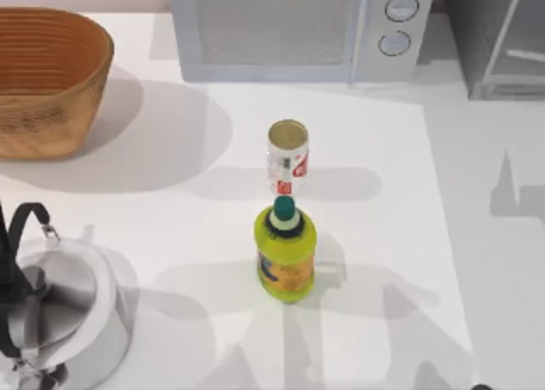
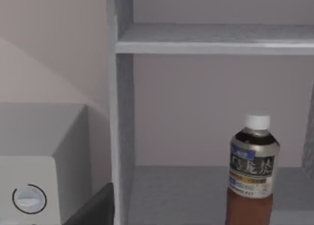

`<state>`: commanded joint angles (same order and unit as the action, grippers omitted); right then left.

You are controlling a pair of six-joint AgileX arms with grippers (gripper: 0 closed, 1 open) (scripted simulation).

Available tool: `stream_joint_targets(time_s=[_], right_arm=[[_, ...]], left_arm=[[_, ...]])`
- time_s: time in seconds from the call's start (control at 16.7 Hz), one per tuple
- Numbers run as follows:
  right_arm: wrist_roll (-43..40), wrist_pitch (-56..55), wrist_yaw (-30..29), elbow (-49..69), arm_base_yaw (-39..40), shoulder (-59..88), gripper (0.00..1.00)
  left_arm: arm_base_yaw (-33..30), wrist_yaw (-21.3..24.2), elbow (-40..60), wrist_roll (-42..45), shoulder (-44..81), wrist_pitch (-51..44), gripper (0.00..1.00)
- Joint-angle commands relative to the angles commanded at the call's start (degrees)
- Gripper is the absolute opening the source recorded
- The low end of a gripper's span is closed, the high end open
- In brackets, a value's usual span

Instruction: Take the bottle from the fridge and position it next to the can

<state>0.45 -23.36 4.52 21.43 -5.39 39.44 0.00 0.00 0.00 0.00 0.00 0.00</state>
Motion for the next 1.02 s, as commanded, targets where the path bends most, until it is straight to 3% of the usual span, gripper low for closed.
stream_joint_targets(time_s=[0.6, 1.02], right_arm=[[0.3, -29.5, 6.2, 27.0, -6.8, 63.4, 1.0], [0.2, -39.5, 8.0, 36.1, -9.1, 81.0, 1.0]], left_arm=[[0.0, 0.0, 0.0, 0.0, 0.0, 0.0, 1.0], [0.0, 0.0, 0.0, 0.0, 0.0, 0.0, 1.0]])
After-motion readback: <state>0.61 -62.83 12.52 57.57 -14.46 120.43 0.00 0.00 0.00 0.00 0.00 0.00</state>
